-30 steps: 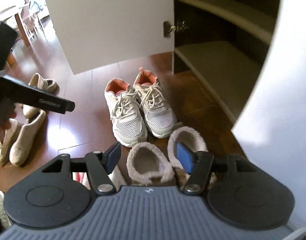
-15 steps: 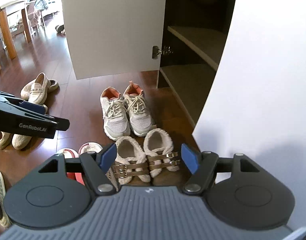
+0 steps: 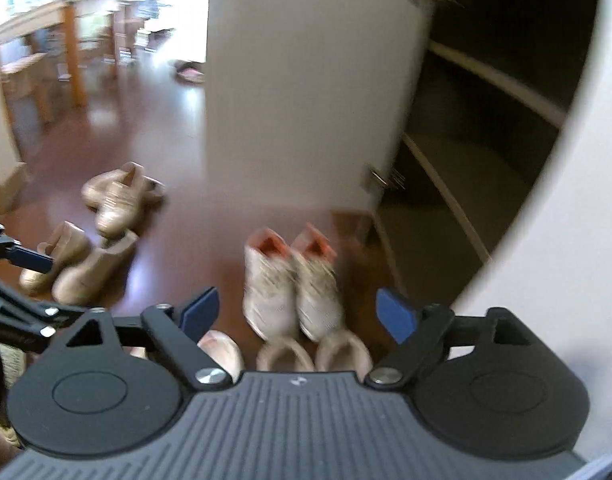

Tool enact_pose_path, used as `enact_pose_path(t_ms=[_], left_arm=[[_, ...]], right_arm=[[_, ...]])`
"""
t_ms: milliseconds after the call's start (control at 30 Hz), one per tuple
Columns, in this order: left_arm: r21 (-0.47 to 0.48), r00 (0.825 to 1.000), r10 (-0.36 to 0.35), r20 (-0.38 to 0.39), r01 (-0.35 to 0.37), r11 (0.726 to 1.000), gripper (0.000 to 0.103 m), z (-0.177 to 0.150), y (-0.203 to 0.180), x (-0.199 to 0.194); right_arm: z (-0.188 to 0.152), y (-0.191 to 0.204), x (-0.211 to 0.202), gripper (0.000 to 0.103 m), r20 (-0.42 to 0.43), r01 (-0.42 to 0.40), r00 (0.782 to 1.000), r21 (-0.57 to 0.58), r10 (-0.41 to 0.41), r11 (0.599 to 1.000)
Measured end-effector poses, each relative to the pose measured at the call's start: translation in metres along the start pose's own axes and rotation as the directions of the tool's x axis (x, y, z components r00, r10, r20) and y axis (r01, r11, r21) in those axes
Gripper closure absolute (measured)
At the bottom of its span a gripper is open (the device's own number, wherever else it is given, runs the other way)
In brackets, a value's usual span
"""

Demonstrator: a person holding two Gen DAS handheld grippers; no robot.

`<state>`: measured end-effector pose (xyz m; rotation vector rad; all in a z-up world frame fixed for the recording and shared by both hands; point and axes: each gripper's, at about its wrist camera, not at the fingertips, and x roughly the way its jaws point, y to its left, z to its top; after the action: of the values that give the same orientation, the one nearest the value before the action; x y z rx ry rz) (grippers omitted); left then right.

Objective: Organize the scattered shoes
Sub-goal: 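Lift both grippers away from the lined-up shoes, then move both grippers toward the beige patent loafers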

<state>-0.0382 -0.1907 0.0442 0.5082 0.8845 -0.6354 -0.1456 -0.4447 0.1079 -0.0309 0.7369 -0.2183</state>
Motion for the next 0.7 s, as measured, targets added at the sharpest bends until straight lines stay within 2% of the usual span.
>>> enact_pose_path(t_ms=[133,200,267,333,433,567,700], left_arm=[[-0.026,0.988,0.144,-0.047,-0.145,0.989,0.022,-0.029,0.072,-0.018],[-0.07,0.977,0.198,-0.076,-0.203,0.977,0.018,-0.045,0.114,-0.028],[-0.123,0.972,0.22,-0.087,-0.229,0.966,0.018,-0.054,0.15,-0.036],[-0.16,0.97,0.229,-0.082,-0.24,0.958,0.018,-0.058,0.177,-0.041],[-0.205,0.975,0.217,-0.055,-0.223,0.953,0.014,-0.056,0.217,-0.038],[-0.206,0.974,0.212,-0.084,-0.225,0.952,0.011,-0.051,0.251,-0.008],[-0.212,0.971,0.21,-0.117,-0.231,0.95,0.011,-0.041,0.278,0.04]], right_arm=[[0.03,0.049,0.026,0.008,0.012,-0.136,0.99,-0.08,0.138,0.987],[0.039,0.073,0.041,0.008,-0.018,-0.194,0.981,-0.109,0.193,0.975],[0.044,0.1,0.059,0.008,-0.077,-0.24,0.97,-0.135,0.231,0.961],[0.049,0.127,0.076,0.008,-0.135,-0.267,0.96,-0.158,0.247,0.951],[0.051,0.153,0.089,0.008,-0.163,-0.283,0.953,-0.184,0.255,0.941],[0.055,0.18,0.113,0.013,-0.137,-0.296,0.951,-0.145,0.277,0.944],[0.056,0.218,0.174,0.018,-0.203,-0.303,0.938,-0.096,0.279,0.948]])
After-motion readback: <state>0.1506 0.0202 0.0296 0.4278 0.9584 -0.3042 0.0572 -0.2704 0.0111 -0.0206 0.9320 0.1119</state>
